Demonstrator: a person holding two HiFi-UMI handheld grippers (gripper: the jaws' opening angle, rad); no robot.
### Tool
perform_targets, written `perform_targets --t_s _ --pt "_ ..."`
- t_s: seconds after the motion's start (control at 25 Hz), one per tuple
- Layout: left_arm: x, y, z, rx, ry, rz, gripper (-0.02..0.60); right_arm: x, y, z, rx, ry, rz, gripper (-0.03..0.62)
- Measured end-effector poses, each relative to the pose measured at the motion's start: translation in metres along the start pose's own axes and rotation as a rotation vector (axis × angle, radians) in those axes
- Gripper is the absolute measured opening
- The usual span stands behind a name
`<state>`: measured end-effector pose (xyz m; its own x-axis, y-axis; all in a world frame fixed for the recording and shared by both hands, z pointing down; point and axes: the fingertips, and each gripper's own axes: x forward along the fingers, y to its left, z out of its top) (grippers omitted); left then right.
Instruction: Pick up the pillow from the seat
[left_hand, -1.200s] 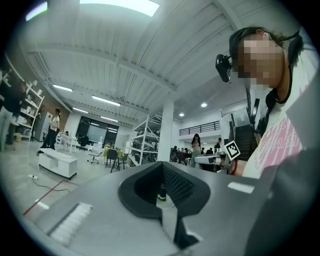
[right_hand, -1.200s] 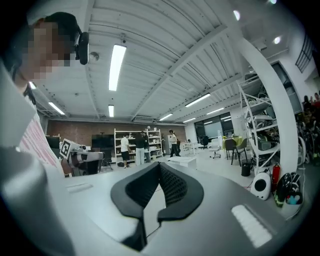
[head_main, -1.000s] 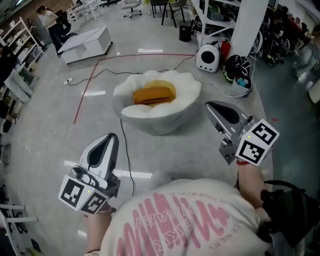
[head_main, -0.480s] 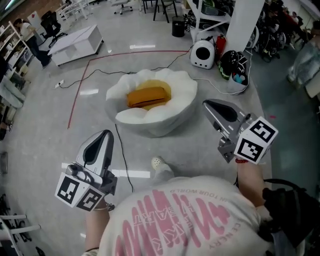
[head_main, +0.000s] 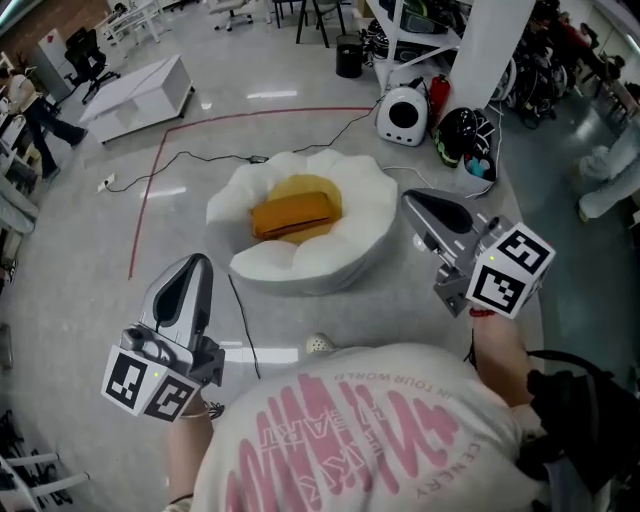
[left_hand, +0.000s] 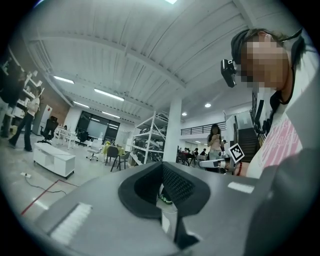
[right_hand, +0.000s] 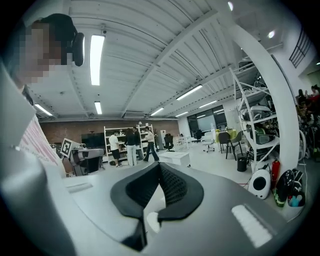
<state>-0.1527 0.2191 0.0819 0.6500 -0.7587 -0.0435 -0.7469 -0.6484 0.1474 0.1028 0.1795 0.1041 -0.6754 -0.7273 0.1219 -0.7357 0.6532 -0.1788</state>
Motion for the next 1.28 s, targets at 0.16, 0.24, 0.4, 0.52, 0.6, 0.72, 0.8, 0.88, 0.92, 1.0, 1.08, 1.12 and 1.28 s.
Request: perform_targets --t_s 0.16,0.24,0.4,0.52,0.6,0.72,0.8,0.88,0.92,1.0,1.08,1.12,1.28 --pt "0.024 0.045 0.003 -0.005 0.0 -0.007 0.017 0.048 -0.015 0.013 -0.025 0.004 0.007 0.006" --pt "0.037 0.067 0.008 -0.003 -0.006 -0.01 0.017 0.07 -0.023 0.02 -0.032 0.007 0.008 0.006" --pt "0.06 0.106 0.013 -0.009 -0.017 0.006 0.017 0.104 -0.044 0.018 -0.023 0.046 -0.011 0.006" --pt "0.079 0.128 0.002 -0.029 -0.004 0.011 0.017 0.122 -0.061 0.003 0.003 0.075 -0.027 0.006" --pt "0.092 0.135 -0.011 -0.048 0.014 0.001 0.017 0.13 -0.072 -0.013 0.028 0.105 -0.036 0.006" --pt "0.108 0.141 -0.035 -0.097 0.054 -0.011 0.017 0.139 -0.082 -0.042 0.076 0.172 -0.044 0.006" --pt "0.111 0.142 -0.056 -0.152 0.089 0.003 0.017 0.141 -0.088 -0.062 0.115 0.227 -0.041 0.006" --pt "0.115 0.147 -0.077 -0.203 0.124 0.034 0.017 0.147 -0.098 -0.078 0.163 0.266 -0.033 0.006" --pt "0.117 0.151 -0.086 -0.224 0.133 0.051 0.017 0.152 -0.104 -0.085 0.187 0.275 -0.029 0.006" --pt "0.124 0.16 -0.102 -0.259 0.141 0.089 0.017 0.165 -0.117 -0.096 0.233 0.281 -0.021 0.006" --pt "0.131 0.164 -0.119 -0.277 0.153 0.127 0.015 0.176 -0.133 -0.108 0.282 0.277 -0.008 0.007" --pt "0.135 0.165 -0.128 -0.276 0.163 0.146 0.015 0.18 -0.142 -0.114 0.31 0.273 -0.001 0.008" --pt "0.16 0.18 -0.156 -0.283 0.172 0.226 0.015 0.206 -0.187 -0.141 0.435 0.302 0.03 0.006"
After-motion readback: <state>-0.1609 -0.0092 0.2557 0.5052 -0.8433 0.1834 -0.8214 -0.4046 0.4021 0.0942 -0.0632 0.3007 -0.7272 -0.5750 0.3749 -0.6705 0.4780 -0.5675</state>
